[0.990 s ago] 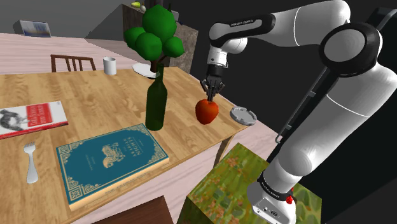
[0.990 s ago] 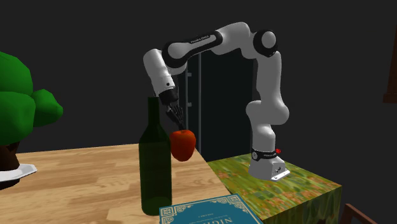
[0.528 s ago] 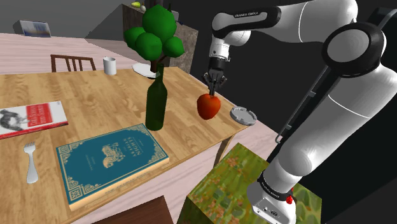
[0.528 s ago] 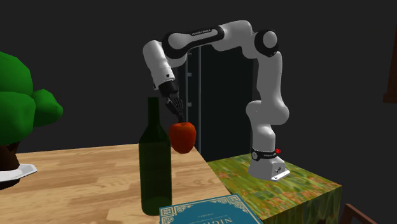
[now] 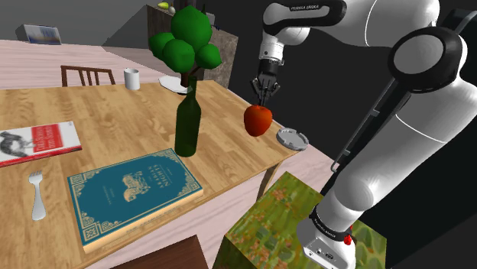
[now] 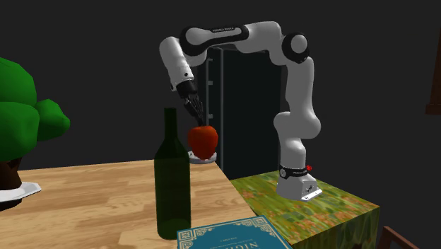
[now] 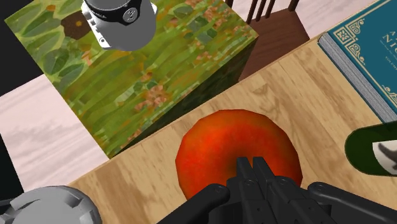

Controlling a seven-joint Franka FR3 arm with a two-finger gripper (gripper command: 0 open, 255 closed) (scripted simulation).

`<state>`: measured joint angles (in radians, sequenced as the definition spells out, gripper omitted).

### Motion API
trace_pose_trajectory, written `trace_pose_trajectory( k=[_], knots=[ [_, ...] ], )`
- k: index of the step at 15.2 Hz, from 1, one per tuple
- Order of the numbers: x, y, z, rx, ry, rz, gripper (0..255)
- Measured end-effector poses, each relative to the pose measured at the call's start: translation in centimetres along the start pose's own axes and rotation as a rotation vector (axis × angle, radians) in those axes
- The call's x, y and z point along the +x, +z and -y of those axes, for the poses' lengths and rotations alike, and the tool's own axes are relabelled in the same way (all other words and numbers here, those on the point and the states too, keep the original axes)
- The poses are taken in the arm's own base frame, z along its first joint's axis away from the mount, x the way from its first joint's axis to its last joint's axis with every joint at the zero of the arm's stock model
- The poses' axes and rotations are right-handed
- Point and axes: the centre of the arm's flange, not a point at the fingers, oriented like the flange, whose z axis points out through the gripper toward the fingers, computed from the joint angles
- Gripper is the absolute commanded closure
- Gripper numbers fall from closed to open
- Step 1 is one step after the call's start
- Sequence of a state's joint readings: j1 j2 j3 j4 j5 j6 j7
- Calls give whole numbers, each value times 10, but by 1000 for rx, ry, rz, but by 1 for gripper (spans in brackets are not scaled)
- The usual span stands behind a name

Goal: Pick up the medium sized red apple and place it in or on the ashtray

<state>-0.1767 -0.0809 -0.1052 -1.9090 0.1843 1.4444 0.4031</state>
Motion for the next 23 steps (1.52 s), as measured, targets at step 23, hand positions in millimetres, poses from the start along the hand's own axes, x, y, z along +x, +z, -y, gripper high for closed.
trace_pose_trajectory(
  k=[23],
  knots=[
    [68, -115, -274, 1, 2, 0, 255]
  ],
)
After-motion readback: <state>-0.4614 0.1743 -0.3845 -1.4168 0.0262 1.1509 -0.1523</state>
